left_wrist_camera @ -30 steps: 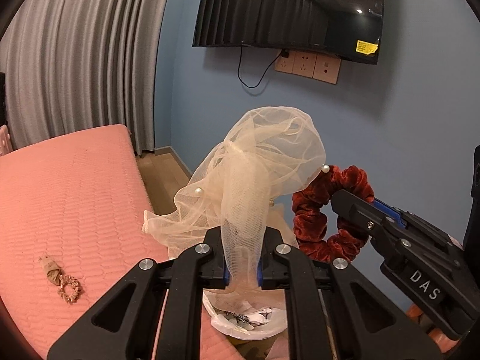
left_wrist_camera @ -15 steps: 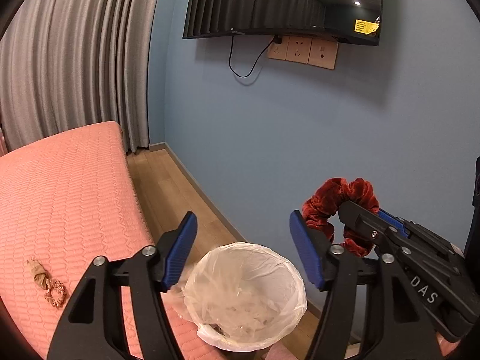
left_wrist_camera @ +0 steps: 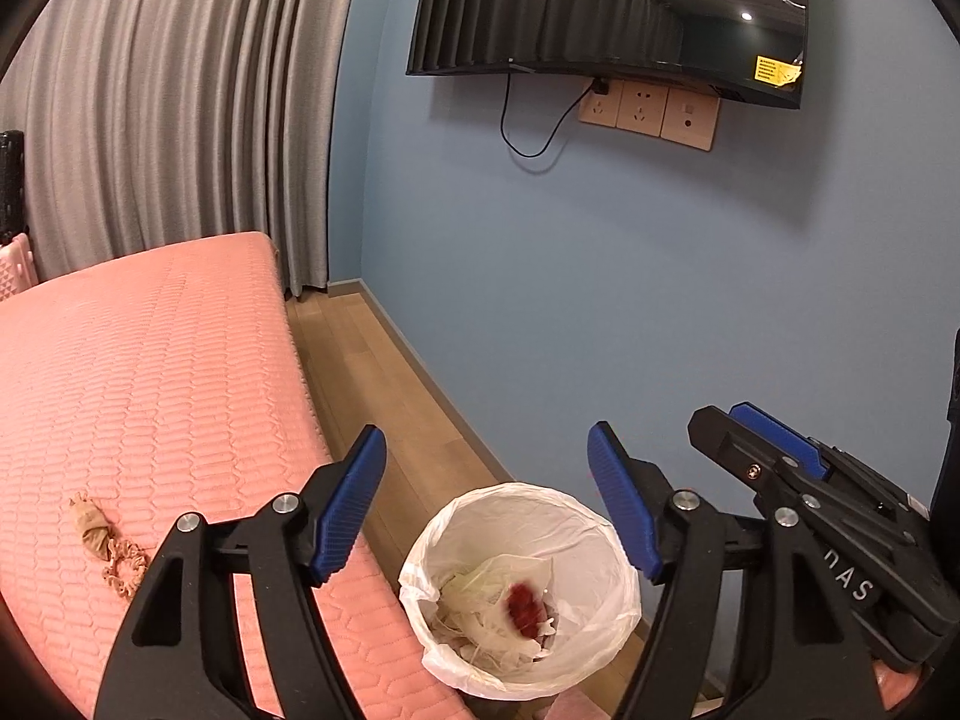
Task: Collect trash
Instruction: 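Open both tools to drop the tulle and scrunchie into the wastebasket, then move both tools back over the tan sock and beige scrunchie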
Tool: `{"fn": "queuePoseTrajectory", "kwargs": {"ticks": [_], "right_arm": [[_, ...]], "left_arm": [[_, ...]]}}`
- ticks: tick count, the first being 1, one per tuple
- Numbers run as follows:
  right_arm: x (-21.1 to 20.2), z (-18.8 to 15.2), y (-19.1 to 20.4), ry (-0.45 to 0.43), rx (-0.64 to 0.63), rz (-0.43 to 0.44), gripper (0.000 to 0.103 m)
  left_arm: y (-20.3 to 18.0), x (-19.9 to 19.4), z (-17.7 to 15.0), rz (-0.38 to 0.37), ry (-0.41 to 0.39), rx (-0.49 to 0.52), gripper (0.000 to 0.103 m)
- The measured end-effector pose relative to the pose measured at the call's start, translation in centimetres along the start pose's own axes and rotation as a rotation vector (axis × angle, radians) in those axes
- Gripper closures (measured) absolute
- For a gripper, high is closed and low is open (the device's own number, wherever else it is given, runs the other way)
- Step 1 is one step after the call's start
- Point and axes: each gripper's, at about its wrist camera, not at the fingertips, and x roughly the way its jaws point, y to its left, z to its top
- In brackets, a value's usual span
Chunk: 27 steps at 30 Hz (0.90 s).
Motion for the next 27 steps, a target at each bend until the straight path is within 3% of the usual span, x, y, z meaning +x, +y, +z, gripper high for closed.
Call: {"fn": "queuePoseTrajectory", "kwargs": {"ticks": [11,27], "right_arm": [[-0.2,-0.6,2.5,0.02,-0.043,0.041,0.067],[0.4,-3.0,9.6,0.082,-0.119,0.123,0.066]], "left_arm": [[2.0,-1.5,-0.5,0.032,-0.01,-0.041,0.036],[8.9,-4.3,-2.0,0.146,-0.026,-0.144,0.036]]}}
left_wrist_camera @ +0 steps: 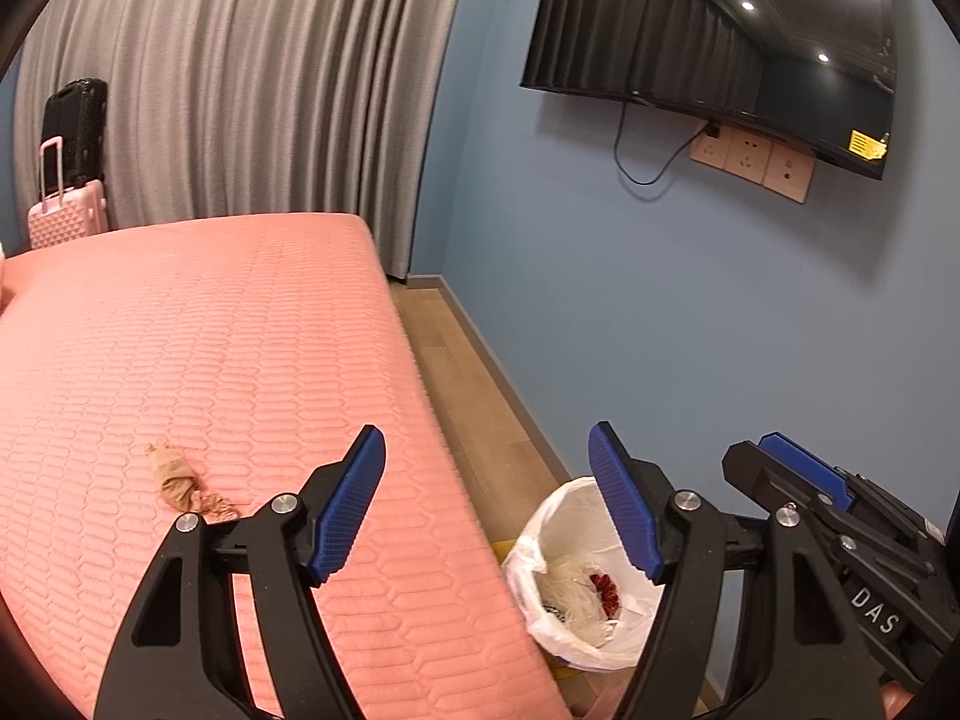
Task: Collect trash
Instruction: 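Move both tools back over the tan sock and beige scrunchie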
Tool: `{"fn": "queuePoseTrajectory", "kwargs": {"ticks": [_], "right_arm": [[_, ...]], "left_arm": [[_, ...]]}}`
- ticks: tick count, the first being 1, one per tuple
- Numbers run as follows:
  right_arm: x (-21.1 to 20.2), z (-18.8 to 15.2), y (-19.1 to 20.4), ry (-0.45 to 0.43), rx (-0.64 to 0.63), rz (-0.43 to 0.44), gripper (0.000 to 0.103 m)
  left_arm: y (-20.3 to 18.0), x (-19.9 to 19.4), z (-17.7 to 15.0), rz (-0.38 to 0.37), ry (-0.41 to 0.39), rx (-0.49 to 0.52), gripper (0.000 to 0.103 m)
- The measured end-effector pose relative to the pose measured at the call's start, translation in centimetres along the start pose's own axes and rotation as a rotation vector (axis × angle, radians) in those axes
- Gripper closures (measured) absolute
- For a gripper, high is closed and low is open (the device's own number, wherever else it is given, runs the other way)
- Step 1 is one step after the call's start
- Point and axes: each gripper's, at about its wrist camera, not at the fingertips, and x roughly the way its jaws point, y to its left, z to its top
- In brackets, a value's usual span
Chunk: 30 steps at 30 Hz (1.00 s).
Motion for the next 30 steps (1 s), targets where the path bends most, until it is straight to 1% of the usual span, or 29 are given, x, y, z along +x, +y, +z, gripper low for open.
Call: {"fn": "queuePoseTrajectory", "kwargs": {"ticks": [4,9,14,19,22,27,30], "right_arm": [[0.9,-0.4,2.2,0.016,-0.02,0.025,0.066],[2.1,-1.1,5.4,0.041,-0.05,0.056,0.062],[3.8,-1.9,8.3,0.079,-0.074,0.087,0.062],[6.3,-3.2,11.4,0.131,-0.097,0.12,0.062],[7.8,-4.2,13.2,0.166,-0.105,0.135,0.062],[11.3,-5.9,15.5,0.235,-0.099,0.162,0.062],[13.6,-6.9,16.6,0.278,-0.093,0.174,0.062]], "left_arm": [[2.4,-0.5,-0.5,0.031,0.005,-0.029,0.036],[5.5,-1.0,-1.3,0.073,0.014,-0.075,0.036],[8.7,-1.4,-1.9,0.115,0.023,-0.124,0.036],[11.7,-1.8,-2.7,0.168,0.027,-0.141,0.035],[13.7,-1.8,-3.1,0.203,0.034,-0.161,0.029],[17.2,-1.5,-4.2,0.266,0.061,-0.185,0.028],[19.4,-1.0,-5.0,0.301,0.083,-0.204,0.026]]}}
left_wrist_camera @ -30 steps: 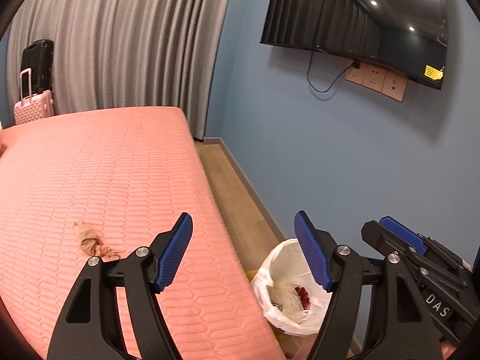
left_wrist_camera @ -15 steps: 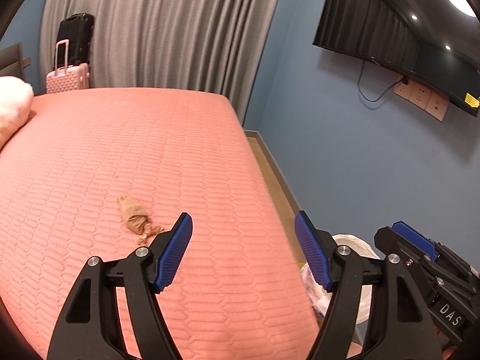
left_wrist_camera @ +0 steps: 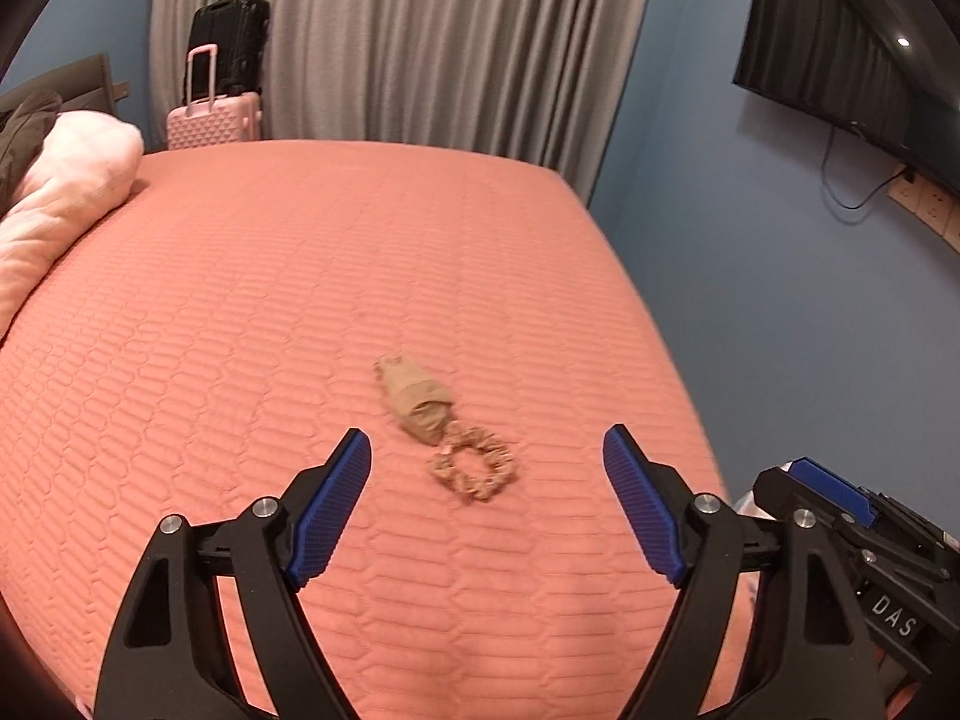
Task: Collect trash
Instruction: 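Move both tools back over the tan sock and beige scrunchie, then grasp the tan sock with left tool while right tool grasps beige scrunchie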
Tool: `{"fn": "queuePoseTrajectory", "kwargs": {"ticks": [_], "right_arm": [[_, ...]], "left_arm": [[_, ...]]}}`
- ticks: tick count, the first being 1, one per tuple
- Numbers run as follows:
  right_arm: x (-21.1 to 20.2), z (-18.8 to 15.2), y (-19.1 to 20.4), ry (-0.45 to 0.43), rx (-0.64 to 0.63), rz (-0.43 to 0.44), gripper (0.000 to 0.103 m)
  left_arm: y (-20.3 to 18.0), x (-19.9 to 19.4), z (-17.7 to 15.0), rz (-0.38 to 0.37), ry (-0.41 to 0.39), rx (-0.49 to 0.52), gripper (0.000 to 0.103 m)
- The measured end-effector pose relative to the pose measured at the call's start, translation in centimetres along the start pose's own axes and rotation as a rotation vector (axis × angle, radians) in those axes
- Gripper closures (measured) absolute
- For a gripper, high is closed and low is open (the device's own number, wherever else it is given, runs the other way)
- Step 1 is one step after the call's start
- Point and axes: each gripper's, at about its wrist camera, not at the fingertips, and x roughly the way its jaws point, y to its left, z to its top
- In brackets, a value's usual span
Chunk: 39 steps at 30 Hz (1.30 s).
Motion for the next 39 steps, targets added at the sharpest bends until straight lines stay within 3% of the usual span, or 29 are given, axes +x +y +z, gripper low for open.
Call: {"fn": "queuePoseTrajectory", "kwargs": {"ticks": [12,21,31,36,38,39], "right_arm": [[11.9,-0.3,1.9,0.155,-0.017,0.02,0.059],[20.0,0.2,2.4,0.23,-0.005,0.014,0.059],[25.0,-0.3,2.1,0.284,0.011,0.011,0.059],[25.6,-1.0,1.6,0.276,0.023,0.014,0.067],[25.5,-1.2,1.5,0.272,0.028,0.02,0.074],[25.5,-1.2,1.5,0.274,0.033,0.027,0.082]], "left_arm": [[5.9,7.3,-0.4,0.093,0.106,-0.071,0.024],[7.3,14.1,0.7,0.083,0.172,-0.14,0.02],[7.3,19.3,0.2,0.075,0.217,-0.165,0.02],[7.0,20.4,-0.8,0.038,0.231,-0.144,0.043],[6.6,20.3,-0.7,0.005,0.226,-0.12,0.068],[6.3,20.1,-0.9,-0.014,0.231,-0.106,0.073]]}}
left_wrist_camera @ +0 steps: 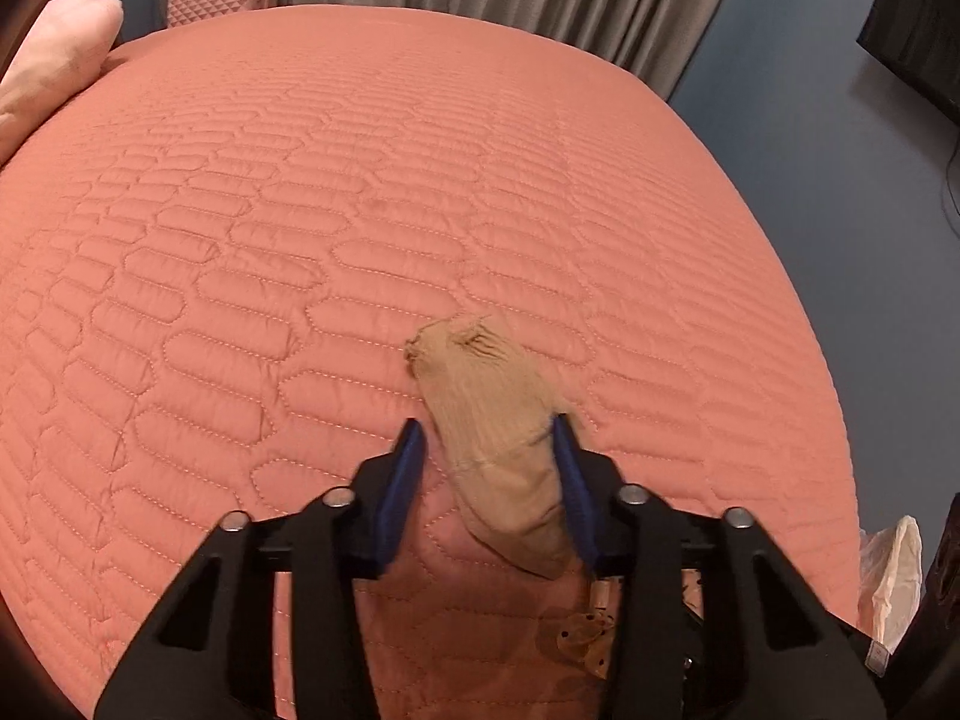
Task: Collect trash
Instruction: 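Grasp the tan sock with left tool while right tool grasps beige scrunchie, then carry the sock and scrunchie with both tools over the wastebasket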
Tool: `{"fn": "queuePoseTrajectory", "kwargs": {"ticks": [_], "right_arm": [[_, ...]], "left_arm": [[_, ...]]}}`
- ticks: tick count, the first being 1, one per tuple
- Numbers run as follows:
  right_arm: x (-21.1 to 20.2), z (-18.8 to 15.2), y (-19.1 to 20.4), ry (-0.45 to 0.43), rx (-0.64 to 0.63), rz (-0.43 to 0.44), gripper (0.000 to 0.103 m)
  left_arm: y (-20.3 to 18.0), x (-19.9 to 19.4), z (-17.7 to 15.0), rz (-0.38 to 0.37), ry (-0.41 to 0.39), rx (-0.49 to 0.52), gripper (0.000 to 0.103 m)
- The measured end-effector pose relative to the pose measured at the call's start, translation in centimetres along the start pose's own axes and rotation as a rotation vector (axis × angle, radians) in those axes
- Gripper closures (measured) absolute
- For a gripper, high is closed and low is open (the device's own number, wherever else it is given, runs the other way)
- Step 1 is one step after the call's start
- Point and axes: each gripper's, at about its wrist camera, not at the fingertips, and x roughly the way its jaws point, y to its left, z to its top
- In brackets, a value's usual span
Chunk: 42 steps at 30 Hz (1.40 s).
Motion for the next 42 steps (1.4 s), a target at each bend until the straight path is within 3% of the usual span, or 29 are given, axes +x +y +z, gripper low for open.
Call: {"fn": "queuePoseTrajectory", "kwargs": {"ticks": [2,11,27,33,42], "right_arm": [[-0.4,-0.3,0.1,0.0,-0.007,0.006,0.088],[-6.7,-0.9,0.3,-0.09,-0.034,0.025,0.091],[-28.7,-1.6,-1.6,-0.423,-0.03,0.053,0.091],[-36.4,-2.9,-2.8,-0.541,-0.039,0.024,0.091],[-44.5,-5.3,-5.6,-0.659,-0.013,-0.024,0.091]], "left_arm": [[-0.6,-0.8,-0.4,0.014,-0.014,0.025,0.08],[-2.3,-7.3,-1.2,0.013,-0.082,0.051,0.082],[-11.0,-22.6,-1.0,-0.067,-0.266,0.155,0.082],[-15.3,-26.3,-1.9,-0.109,-0.336,0.24,0.082],[-20.4,-30.0,-4.0,-0.188,-0.39,0.344,0.082]]}}
